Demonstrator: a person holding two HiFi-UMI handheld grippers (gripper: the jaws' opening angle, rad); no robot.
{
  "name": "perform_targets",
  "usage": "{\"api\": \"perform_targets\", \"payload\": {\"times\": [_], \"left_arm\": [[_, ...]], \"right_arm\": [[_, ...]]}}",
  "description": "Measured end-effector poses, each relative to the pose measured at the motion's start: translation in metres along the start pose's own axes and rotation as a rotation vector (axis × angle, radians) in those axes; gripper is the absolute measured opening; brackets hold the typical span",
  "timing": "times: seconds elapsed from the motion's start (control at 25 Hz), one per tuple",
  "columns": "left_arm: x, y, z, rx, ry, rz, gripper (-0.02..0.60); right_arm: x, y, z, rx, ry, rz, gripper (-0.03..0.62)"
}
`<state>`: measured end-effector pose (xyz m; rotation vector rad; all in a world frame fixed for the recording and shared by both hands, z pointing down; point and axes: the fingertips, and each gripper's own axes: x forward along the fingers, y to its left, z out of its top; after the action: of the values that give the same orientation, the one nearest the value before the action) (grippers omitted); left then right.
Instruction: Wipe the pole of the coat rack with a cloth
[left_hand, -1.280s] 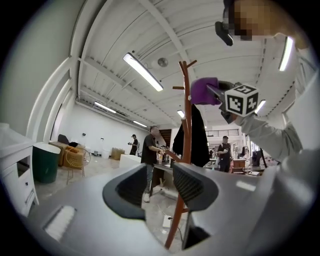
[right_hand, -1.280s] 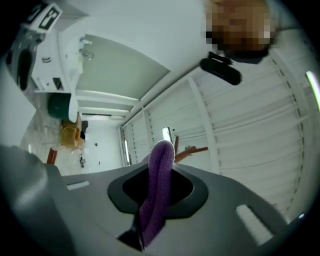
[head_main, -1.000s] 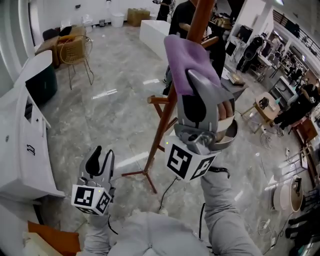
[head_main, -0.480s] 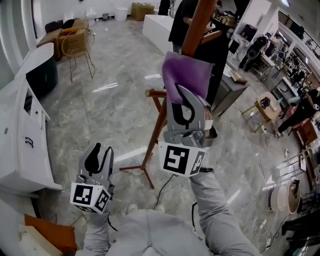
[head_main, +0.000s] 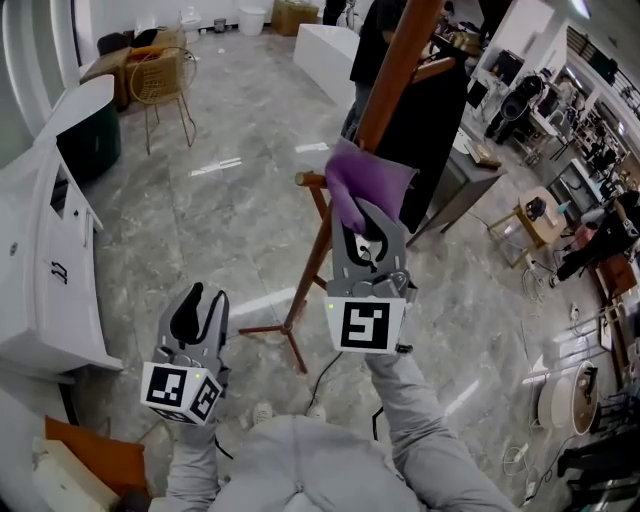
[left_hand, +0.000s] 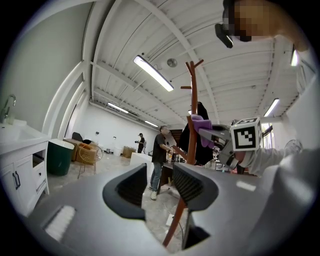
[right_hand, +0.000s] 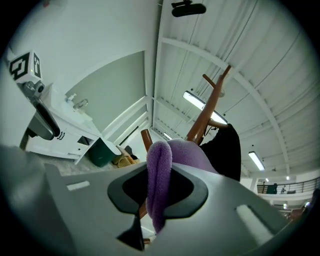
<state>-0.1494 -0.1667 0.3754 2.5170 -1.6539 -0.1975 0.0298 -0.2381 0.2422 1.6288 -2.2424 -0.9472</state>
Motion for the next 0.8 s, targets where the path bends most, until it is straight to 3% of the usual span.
{"api": "perform_targets", "payload": {"times": [0.24, 0.56, 0.8], "left_arm": [[-0.001, -0.002, -0.001, -0.001, 0.01, 0.01, 0.169], [-0.001, -0.003, -0.007, 0.0, 0.016, 0.016, 0.169], [-0.002, -0.005, -0.008, 0.005, 0.029, 0.015, 0.169]], "right_arm": [[-0.007, 0.005, -0.019, 0.092, 0.017, 0.017, 0.054], [-0.01, 0.025, -0.058, 0.135, 0.05, 0.048, 0.054], [-0.017, 0.062, -0.1, 0.144, 0.15, 0.125, 0.054]]}}
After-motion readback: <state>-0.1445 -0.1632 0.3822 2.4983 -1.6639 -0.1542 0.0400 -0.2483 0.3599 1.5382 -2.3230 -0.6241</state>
